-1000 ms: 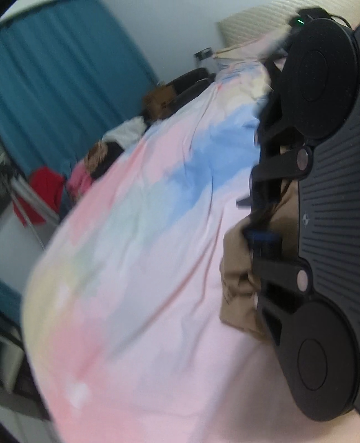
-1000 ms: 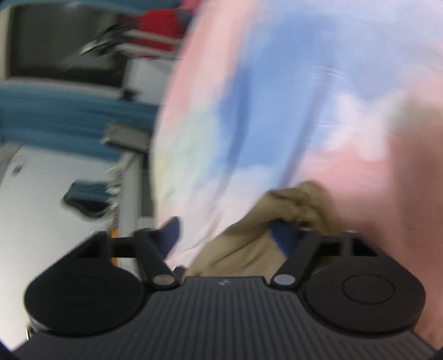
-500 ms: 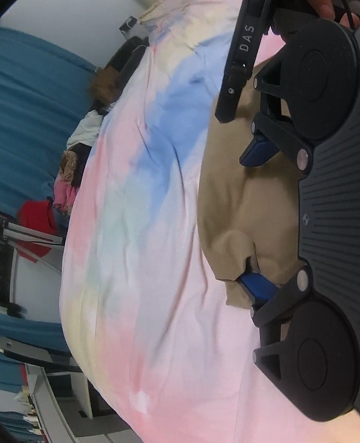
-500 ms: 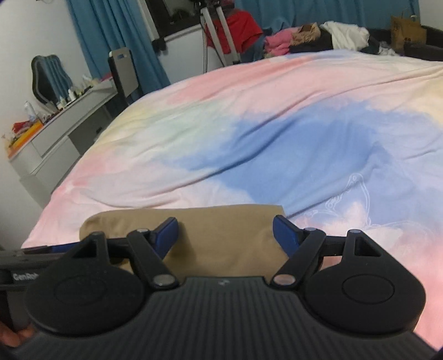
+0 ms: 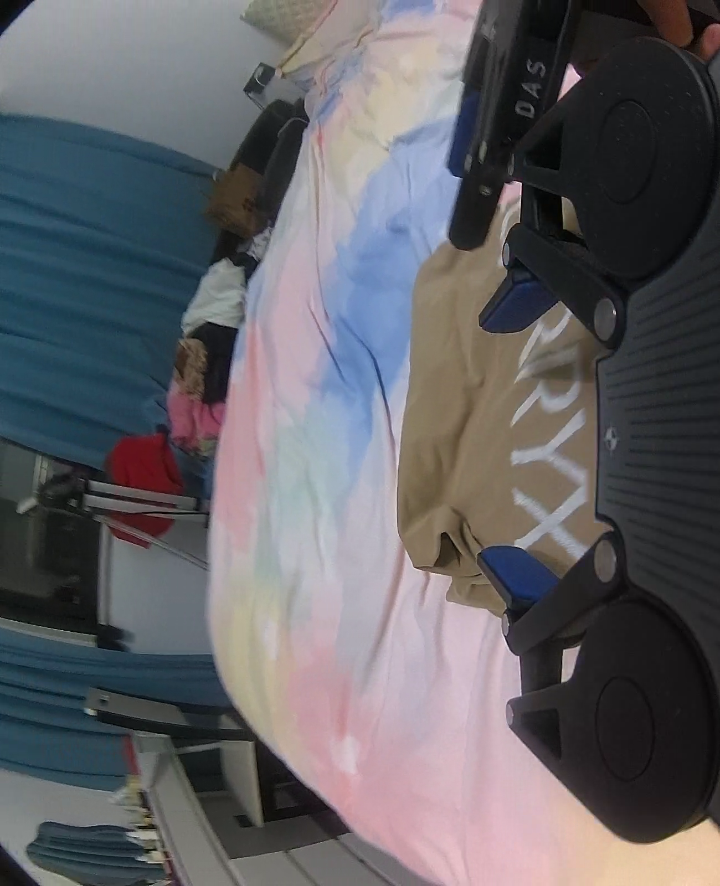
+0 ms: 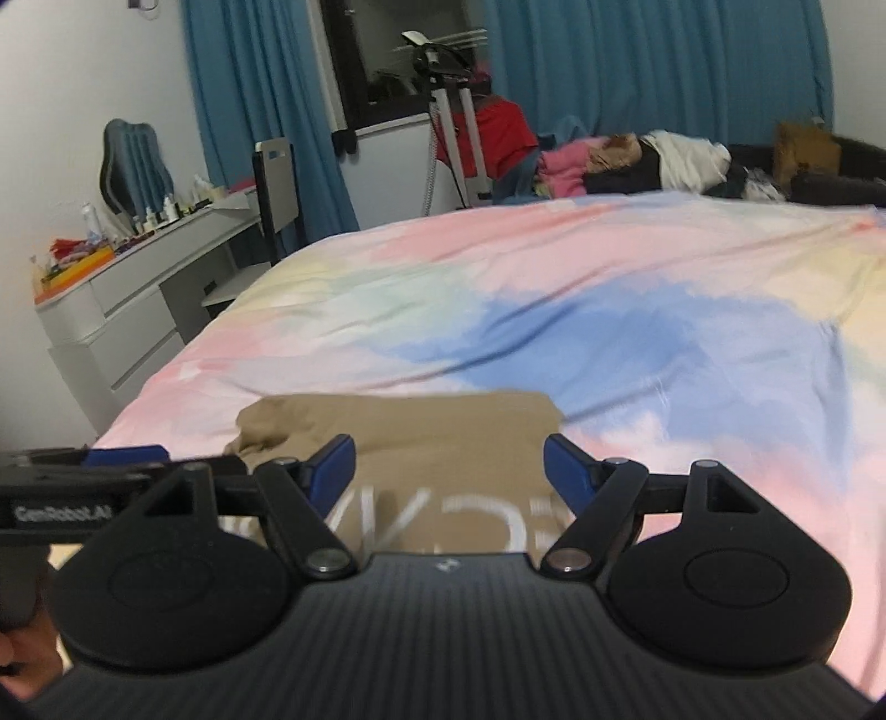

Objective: Fold clothes
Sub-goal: 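Lay the flipped shirt flat with both grippers, printed side up, release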

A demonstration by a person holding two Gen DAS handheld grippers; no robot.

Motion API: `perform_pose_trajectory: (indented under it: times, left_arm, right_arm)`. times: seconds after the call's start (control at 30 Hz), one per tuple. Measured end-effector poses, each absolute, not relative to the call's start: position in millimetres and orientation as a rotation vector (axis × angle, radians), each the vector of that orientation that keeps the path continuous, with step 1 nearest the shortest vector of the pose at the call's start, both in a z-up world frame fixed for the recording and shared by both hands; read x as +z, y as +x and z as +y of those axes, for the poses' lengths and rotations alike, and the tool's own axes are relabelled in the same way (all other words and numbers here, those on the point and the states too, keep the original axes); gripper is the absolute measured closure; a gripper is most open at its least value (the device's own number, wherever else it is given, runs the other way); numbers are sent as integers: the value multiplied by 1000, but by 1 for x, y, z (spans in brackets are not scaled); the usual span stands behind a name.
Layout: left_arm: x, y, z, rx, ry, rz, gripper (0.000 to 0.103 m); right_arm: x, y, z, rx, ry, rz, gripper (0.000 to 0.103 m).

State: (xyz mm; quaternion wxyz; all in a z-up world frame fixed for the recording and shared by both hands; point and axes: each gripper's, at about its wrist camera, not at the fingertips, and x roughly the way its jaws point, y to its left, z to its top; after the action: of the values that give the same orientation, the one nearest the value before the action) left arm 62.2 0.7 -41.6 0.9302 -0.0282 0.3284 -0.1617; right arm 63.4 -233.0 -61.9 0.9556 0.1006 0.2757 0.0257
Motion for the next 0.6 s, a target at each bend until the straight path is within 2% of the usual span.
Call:
perform_pose_trajectory:
  times: [0.27,0.3,0.6]
  left_arm:
    - [-76,62,-6,-305,-40,833,14]
    - [-76,62,-4,-302,-51,840,11]
    - [-61,46,20,-303,-223,888,12]
  right_arm:
    - [-83,53,-227,9,192,651,26]
    - [-86,55,-226,8,184,664,26]
    - [-103,64,-235,7,261,738,27]
